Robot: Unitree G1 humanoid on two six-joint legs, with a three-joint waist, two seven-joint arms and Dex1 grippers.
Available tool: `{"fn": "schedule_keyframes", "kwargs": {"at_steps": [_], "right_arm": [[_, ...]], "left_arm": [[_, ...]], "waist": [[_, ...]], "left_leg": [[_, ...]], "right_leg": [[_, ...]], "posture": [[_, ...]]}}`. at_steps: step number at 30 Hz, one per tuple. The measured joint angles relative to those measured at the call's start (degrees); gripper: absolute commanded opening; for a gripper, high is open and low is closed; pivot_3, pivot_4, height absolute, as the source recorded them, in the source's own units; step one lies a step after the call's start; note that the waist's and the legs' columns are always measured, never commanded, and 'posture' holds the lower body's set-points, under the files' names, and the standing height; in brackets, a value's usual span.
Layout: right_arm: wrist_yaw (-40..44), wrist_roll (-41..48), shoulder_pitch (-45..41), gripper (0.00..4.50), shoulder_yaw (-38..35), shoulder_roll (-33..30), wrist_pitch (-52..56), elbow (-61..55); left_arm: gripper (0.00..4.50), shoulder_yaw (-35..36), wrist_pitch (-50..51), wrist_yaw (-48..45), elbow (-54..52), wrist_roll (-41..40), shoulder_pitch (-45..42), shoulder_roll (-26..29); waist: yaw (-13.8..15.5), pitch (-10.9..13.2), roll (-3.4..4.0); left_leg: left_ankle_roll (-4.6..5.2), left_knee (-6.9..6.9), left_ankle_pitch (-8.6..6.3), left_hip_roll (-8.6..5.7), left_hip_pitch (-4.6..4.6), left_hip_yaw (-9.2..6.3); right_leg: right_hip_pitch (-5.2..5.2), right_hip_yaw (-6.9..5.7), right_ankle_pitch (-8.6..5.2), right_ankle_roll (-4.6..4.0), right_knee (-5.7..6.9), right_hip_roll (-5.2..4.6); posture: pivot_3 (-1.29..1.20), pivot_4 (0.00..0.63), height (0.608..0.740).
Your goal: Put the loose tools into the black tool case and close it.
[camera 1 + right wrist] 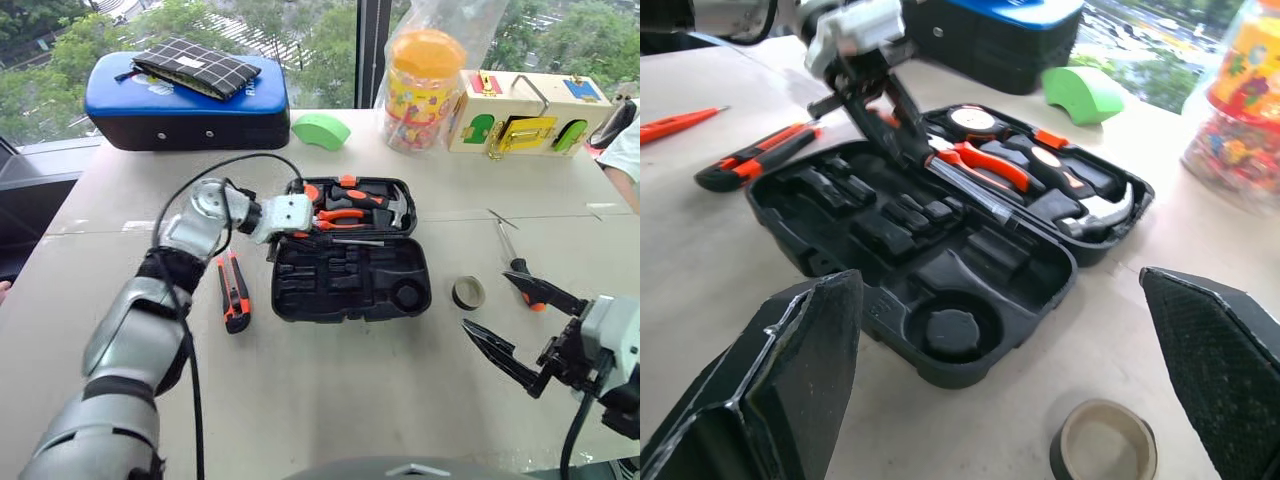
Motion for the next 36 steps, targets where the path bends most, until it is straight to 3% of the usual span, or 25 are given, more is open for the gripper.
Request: {"fn": "schedule_keyframes", "kwargs": {"at_steps": [11,19,27,28,30,34,36], "right_arm": [[-1.70,-2.49,5.49,4.50,-0.65,2.53,-2.03,-2.42],[-1.31,-2.43,5.57,4.50,-0.75,2.45,-2.97,-2.39],[-0.12,-2.21,4.13,4.50,-1.16,1.12,-3.23,-0.96],[0.06,-2.13,3.72,4.50,-1.51,0.82,-3.23,-0.87],[0.89,-1.59,3.52,4.50,-1.77,-0.11,-3.22,-0.64],[0.90,-1.57,3.04,4.50,-1.75,-0.12,-3.23,0.12],[0.75,-1.72,2.57,4.50,-1.61,-0.11,-3.23,0.37]], "left_arm": [[0.80,0.33,1.50,-2.11,2.53,3.31,-1.22,-2.86],[0.80,1.33,5.81,0.24,2.93,4.47,-1.35,-2.65],[0.80,1.37,2.70,1.45,5.52,5.87,-1.62,-1.86],[1.81,1.30,1.72,2.13,6.35,6.35,-1.93,-1.87],[2.43,2.09,-0.78,4.57,9.37,7.40,-2.97,-1.57],[2.43,5.78,5.12,1.61,8.41,4.17,-2.00,-0.74],[1.83,8.85,10.12,0.18,5.48,1.15,-0.58,-0.44]], "waist": [[-0.21,-0.17,-0.04],[-0.22,-0.42,0.26],[-0.24,-0.55,0.40],[-0.21,-0.56,0.42],[-0.21,-0.55,0.43],[-0.32,-0.48,0.37],[-0.37,-0.47,0.38]], "left_leg": [[0.01,0.40,0.03,-0.01,-0.15,-0.10],[0.01,0.66,0.04,0.06,-0.13,-0.12],[0.00,0.78,0.03,0.09,-0.07,-0.12],[0.00,0.79,0.03,0.09,-0.07,-0.12],[0.00,0.80,0.03,0.10,-0.09,-0.12],[0.02,0.81,0.02,0.09,-0.26,-0.15],[0.06,0.81,0.00,0.08,-0.28,-0.15]], "right_leg": [[-0.05,-0.05,0.13,0.24,0.20,0.07],[-0.02,-0.05,0.12,0.41,0.35,0.16],[0.07,-0.06,0.20,0.33,0.34,0.15],[0.07,-0.06,0.25,0.25,0.34,0.15],[0.06,-0.08,0.25,0.26,0.34,0.16],[-0.04,-0.13,0.28,0.23,0.30,0.17],[-0.05,-0.11,0.29,0.22,0.27,0.17]], "posture": [[0.00,0.150,0.740],[0.00,0.150,0.740],[0.00,0.150,0.740],[0.00,0.150,0.740],[0.00,0.150,0.740],[0.00,0.150,0.740],[0.00,0.150,0.740]]}}
